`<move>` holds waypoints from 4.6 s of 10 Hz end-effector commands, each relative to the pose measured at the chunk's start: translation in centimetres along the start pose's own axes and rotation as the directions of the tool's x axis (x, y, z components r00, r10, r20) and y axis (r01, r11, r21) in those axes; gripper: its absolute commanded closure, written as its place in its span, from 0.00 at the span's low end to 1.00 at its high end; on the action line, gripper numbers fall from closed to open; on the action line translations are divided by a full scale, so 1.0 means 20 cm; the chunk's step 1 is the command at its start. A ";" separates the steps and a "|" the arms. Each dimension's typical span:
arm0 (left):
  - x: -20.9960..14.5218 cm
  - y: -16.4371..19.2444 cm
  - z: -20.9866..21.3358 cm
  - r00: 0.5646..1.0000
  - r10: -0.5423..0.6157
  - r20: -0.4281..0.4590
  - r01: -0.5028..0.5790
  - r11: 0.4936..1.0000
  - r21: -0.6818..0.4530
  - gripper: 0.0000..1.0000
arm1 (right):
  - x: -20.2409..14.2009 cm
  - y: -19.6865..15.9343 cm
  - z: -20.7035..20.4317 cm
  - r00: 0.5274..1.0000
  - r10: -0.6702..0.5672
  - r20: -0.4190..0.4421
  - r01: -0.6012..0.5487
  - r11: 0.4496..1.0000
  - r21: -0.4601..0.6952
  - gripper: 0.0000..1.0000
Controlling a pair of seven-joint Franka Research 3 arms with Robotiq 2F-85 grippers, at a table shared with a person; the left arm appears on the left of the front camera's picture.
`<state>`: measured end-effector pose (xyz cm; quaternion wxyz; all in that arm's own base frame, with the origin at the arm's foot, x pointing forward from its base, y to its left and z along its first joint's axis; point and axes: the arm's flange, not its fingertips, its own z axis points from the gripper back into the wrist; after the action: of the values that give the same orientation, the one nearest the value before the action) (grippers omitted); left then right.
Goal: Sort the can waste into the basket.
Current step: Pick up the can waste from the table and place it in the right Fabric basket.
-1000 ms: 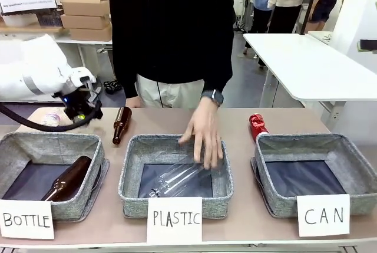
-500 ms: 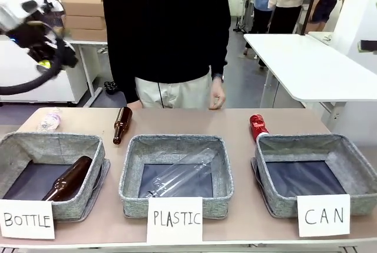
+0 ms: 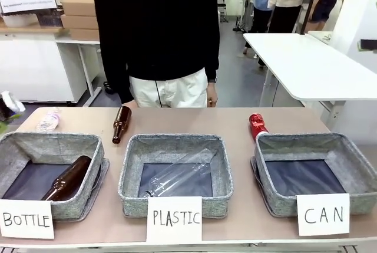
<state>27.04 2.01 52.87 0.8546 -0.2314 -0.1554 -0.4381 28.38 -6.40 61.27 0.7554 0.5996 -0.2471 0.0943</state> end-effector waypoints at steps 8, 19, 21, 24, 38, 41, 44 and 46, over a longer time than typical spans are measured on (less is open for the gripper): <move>0.91 -0.40 -0.66 0.922 -0.365 0.131 0.374 0.926 -0.056 0.99 | -0.02 0.13 0.53 0.987 0.066 0.149 -0.040 0.983 -0.177 0.00; 1.55 -1.17 -1.60 0.648 -0.702 0.296 0.735 0.679 0.001 0.99 | -0.24 -0.02 0.81 0.965 -0.019 0.263 0.091 0.960 -0.264 0.00; 1.93 -1.17 -1.95 0.496 -0.772 0.398 0.841 0.541 0.000 0.99 | -0.24 -0.02 0.81 0.965 -0.019 0.263 0.091 0.960 -0.264 0.00; 2.13 -1.24 -2.27 0.461 -0.801 0.383 0.863 0.504 0.015 0.99 | -0.24 -0.02 0.81 0.965 -0.019 0.263 0.091 0.960 -0.264 0.00; 2.13 -1.10 -2.24 0.556 -0.769 0.314 0.815 0.580 -0.023 0.00 | -0.24 -0.02 0.81 0.965 -0.019 0.263 0.091 0.960 -0.264 0.00; 1.98 -0.85 -1.52 0.785 -0.616 0.064 0.618 0.771 -0.155 0.00 | -0.24 -0.02 0.81 0.965 -0.019 0.263 0.091 0.960 -0.264 0.00; 1.61 -0.56 -0.73 0.966 -0.236 0.103 0.243 0.968 -0.066 0.00 | -0.24 -0.03 0.81 0.965 -0.018 0.260 0.092 0.957 -0.276 0.00; 1.25 -0.47 -0.42 0.987 0.034 0.157 -0.041 0.998 0.046 0.00 | -0.16 -0.03 0.57 0.979 0.034 0.199 0.023 0.960 -0.278 0.00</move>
<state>36.70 -26.21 61.52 0.8235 -0.2566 -0.2107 -0.4601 21.36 -19.43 61.17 0.8052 0.4954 -0.3251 -0.0234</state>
